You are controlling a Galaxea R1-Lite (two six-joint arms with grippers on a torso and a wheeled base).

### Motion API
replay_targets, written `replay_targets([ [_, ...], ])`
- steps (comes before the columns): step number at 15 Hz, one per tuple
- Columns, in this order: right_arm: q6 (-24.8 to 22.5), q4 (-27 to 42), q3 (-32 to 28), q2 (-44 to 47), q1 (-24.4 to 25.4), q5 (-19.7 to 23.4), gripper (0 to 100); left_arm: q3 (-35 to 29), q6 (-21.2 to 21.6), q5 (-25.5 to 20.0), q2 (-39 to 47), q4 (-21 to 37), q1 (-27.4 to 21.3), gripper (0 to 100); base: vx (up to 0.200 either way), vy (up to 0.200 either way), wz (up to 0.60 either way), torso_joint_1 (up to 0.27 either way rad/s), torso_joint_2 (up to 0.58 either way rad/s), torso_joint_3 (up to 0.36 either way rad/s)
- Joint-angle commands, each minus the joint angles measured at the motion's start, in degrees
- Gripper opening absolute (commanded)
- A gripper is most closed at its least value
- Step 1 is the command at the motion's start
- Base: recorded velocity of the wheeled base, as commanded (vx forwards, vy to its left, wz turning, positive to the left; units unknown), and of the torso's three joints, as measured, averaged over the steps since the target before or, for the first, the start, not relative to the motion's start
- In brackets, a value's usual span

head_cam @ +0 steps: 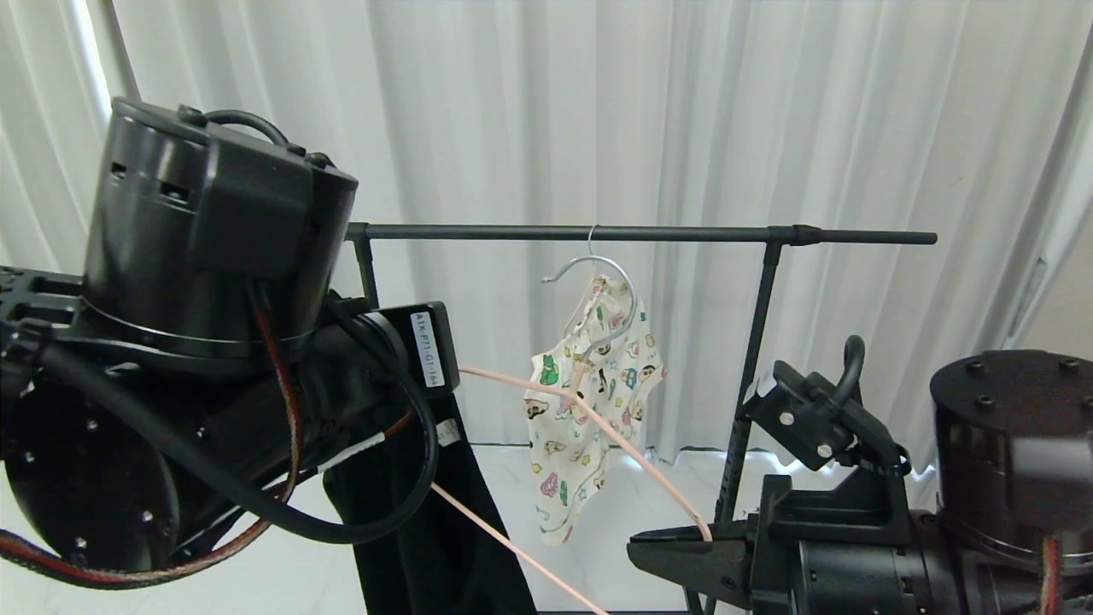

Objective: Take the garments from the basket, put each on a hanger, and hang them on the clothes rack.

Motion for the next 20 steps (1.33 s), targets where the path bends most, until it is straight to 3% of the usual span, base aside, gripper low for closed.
replay_targets([
  [1,0.15,-0.08,0.11,0.36,-0.20,-1.24,0,0.58,-0.06,0.02,0.15,0.06,-1.09,0,0.000,0.000,0.00,0.000,0.00,0.000],
  [3,1.55,0.01,1.08,-1.66,-1.52,-3.35,0,0.75,-0.15,0.02,-0.20,0.06,-0.73,0,0.000,0.000,0.00,0.000,0.00,0.000],
  [8,2.35,0.80,2.66,-4.91,-4.77,-3.35,0,0.14,-0.32,-0.07,-0.11,-0.03,-1.70,0,0.000,0.000,0.00,0.000,0.00,0.000],
  [13,2.35,0.54,-0.51,-1.05,-4.07,-3.08,0,-1.18,-1.64,-0.07,1.38,-0.03,-6.80,0,0.000,0.000,0.00,0.000,0.00,0.000],
  [20,3.40,-1.75,-6.04,5.11,-2.22,-3.26,0,-5.40,-2.87,-0.07,4.37,-0.03,-9.08,0,0.000,0.000,0.00,0.000,0.00,0.000],
])
